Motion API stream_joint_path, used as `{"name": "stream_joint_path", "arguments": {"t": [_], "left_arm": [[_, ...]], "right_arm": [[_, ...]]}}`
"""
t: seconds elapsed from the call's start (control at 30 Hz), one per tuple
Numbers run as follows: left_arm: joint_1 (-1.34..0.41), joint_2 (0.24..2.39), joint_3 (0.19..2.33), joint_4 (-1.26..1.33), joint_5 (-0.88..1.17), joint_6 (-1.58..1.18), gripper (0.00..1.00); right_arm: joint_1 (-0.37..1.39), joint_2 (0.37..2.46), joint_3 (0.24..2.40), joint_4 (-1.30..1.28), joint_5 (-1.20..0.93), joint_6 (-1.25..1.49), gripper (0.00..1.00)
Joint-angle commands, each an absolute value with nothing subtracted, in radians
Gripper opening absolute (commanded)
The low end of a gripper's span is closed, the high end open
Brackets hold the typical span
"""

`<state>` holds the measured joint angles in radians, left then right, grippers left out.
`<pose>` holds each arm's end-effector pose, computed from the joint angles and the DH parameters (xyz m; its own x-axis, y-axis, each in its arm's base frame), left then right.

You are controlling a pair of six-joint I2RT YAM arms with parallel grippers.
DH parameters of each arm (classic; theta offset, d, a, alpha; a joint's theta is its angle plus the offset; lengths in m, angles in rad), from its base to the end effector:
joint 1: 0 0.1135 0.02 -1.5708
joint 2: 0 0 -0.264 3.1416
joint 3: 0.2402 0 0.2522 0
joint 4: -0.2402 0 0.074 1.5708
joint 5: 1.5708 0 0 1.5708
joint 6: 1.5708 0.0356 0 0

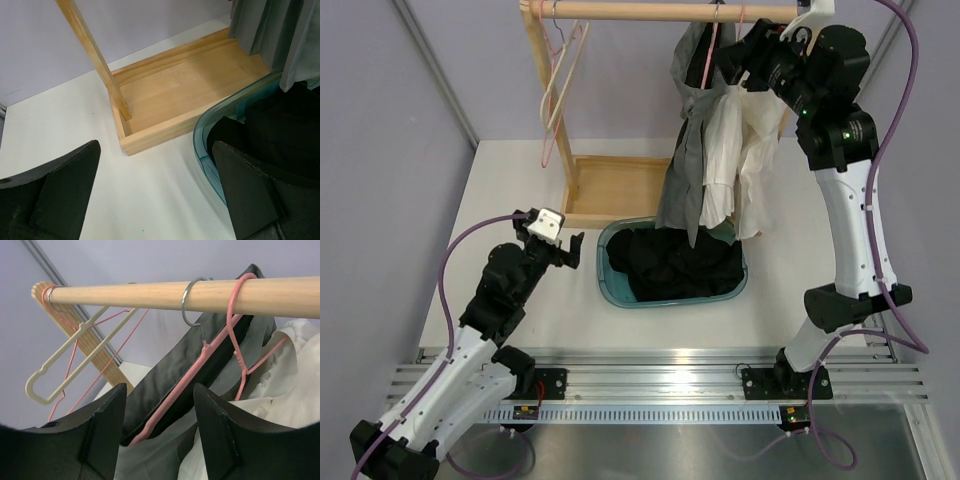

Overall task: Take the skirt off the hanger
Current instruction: Pick up the hanger from the clothesline.

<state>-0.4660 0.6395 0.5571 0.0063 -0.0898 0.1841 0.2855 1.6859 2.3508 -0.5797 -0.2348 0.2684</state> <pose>0.1501 -0.0719 0.3024 0.0005 0.2038 -0.9790 0.3738 0.9080 0.1892 0.2993 0.0965 0.5833 -0.0529 0.2533 -0.9659 -0.5002 0.8305 0.2451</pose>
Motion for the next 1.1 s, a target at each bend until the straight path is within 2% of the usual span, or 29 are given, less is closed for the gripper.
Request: {"name": "stream_joint_path", "arguments": {"t": [0.0,0.13,0.17,0.27,0.43,0.7,1.07], "left_arm": [[-0.471,0.650,0.609,0.040,-0.086,0.202,0.99],[-0.471,0.655,0.611,0.035,-0.089,0.207,0.99],[-0.471,0.655,0.611,0.035,-0.090,0.207,0.99],[-0.471,0.661,0.612,0.031,-0.087,0.207,0.99],[-0.469,0.663,0.615,0.031,-0.072,0.207,0.99],[-0.471,0.649,0.618,0.026,-0.066,0.204,0.99],[-0.474,0.647,0.620,0.026,-0.055,0.202,0.99]], "right_arm": [[0.285,1.741,2.405,-0.476,-0.146,0.423,0.63],[0.287,1.770,2.398,-0.448,-0.173,0.463,0.59],[0.288,1.773,2.395,-0.440,-0.179,0.469,0.54],[0.311,1.781,2.392,-0.446,-0.146,0.451,0.51],[0.386,1.767,2.330,-0.448,-0.003,0.381,0.52],[0.505,1.773,2.244,-0.431,0.339,0.229,0.54],[0.511,1.680,2.132,-0.350,0.406,0.144,0.55]]}}
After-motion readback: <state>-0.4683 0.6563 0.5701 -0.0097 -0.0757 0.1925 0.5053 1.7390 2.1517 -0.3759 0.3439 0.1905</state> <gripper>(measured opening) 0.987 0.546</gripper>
